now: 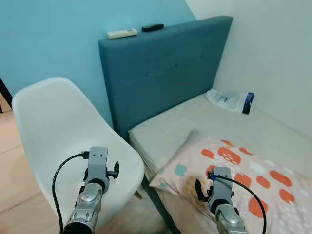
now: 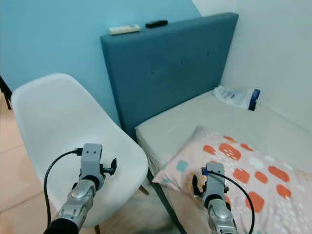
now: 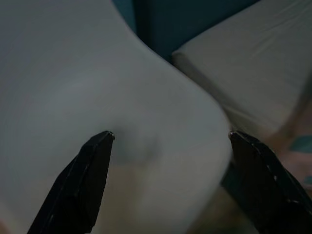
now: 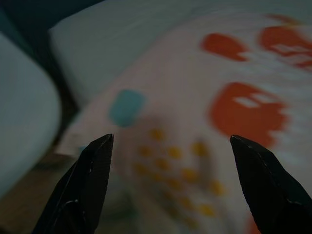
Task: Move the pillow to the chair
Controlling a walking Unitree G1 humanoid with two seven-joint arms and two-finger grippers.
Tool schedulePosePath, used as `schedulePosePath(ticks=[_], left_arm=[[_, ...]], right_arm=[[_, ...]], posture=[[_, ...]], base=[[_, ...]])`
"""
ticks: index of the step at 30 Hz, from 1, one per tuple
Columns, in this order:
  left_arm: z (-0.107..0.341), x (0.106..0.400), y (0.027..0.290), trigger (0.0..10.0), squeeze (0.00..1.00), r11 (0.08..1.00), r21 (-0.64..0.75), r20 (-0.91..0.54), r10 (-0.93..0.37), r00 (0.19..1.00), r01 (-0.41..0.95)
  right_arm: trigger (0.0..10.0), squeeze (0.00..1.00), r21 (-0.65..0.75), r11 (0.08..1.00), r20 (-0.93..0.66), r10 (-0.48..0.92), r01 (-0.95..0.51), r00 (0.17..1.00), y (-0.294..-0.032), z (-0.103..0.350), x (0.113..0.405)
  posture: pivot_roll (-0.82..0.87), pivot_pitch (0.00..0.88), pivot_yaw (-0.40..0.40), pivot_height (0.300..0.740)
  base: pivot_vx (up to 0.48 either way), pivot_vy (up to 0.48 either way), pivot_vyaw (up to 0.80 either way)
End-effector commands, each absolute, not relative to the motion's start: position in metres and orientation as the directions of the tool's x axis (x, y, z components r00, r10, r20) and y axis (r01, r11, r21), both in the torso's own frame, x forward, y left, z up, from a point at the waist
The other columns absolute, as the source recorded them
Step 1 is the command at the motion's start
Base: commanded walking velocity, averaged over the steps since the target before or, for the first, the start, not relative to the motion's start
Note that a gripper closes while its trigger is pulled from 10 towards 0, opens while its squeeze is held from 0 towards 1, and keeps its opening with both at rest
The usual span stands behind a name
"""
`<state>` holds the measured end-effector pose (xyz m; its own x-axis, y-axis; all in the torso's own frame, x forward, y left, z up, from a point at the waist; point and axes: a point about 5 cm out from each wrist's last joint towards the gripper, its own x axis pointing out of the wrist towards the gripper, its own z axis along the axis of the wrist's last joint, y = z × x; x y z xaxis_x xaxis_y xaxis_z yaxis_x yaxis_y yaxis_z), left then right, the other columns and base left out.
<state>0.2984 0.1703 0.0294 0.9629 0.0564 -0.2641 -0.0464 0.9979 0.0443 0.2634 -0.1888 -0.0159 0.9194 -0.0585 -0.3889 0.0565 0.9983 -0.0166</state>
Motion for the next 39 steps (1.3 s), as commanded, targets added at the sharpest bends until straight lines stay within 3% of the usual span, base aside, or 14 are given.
schedulePosePath(ticks=[1,9,19,39], left_arm=[[0.025,0.296,0.173,10.0,0.00,0.998,0.052,-0.286,0.060,0.956,-0.047],[0.023,0.295,0.172,10.0,0.00,0.998,0.052,-0.296,0.051,0.954,-0.037],[0.021,0.295,0.165,10.0,0.00,0.998,0.053,-0.310,0.035,0.950,-0.020],[0.016,0.291,0.165,10.0,0.00,0.998,0.057,-0.336,0.036,0.941,-0.017]], right_arm=[[10.0,0.00,-0.017,0.998,-0.405,-0.067,0.066,0.912,-0.190,-0.020,0.259],[10.0,0.00,-0.021,0.996,-0.390,-0.083,0.081,0.917,-0.192,-0.018,0.259],[10.0,0.00,-0.013,0.996,-0.360,-0.088,0.089,0.929,-0.197,-0.015,0.259],[10.0,0.00,-0.043,0.992,-0.396,-0.124,0.116,0.910,-0.203,-0.020,0.254]], posture=[[0.02,0.065,-0.002,0.740],[0.02,0.071,0.005,0.740],[0.01,0.075,0.002,0.740],[0.01,0.087,-0.001,0.740]], base=[[0.311,0.000,0.00],[0.304,0.000,0.00],[0.000,0.000,0.00],[0.000,0.000,-0.80]])
